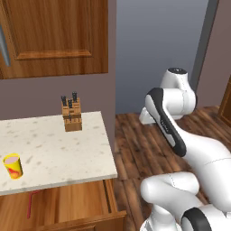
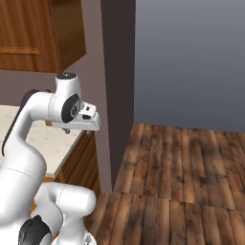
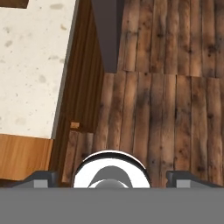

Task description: Pick up the straw from the left drawer and put it inside the smoothie cup.

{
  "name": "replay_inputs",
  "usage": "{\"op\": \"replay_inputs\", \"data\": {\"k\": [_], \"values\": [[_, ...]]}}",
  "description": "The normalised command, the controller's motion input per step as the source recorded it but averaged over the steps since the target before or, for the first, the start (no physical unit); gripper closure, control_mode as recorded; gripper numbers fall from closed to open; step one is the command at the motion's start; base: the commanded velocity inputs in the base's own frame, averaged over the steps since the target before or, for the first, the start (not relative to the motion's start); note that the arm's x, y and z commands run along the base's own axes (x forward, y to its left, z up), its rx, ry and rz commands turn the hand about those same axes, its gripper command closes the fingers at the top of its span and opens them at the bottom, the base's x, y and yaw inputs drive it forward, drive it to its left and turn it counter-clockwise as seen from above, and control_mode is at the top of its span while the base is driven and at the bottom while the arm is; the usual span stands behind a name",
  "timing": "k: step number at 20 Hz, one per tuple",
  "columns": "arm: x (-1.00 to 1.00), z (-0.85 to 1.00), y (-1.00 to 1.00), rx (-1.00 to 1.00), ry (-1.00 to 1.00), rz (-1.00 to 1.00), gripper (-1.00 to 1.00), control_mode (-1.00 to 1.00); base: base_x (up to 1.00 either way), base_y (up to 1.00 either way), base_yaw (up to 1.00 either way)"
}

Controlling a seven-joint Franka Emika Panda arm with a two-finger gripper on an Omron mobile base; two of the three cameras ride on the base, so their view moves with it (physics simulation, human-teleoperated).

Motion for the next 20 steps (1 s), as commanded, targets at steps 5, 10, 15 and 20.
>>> {"op": "replay_inputs", "data": {"k": [5, 10, 15, 20], "values": [[0.0, -0.32, 0.0, 0.0, 0.0, 0.0, -1.0, -1.0, 0.0, 0.0, 0.0], [-0.01, -0.17, 0.0, 0.0, 0.01, 0.0, -1.0, -1.0, 0.0, 0.0, 0.0], [0.0, 0.0, 0.0, 0.0, 0.0, 0.0, -1.0, 1.0, -0.34, 0.0, 0.0], [0.0, 0.0, 0.0, 0.0, 0.0, 0.0, -1.0, 1.0, -0.59, -0.01, 0.0]]}}
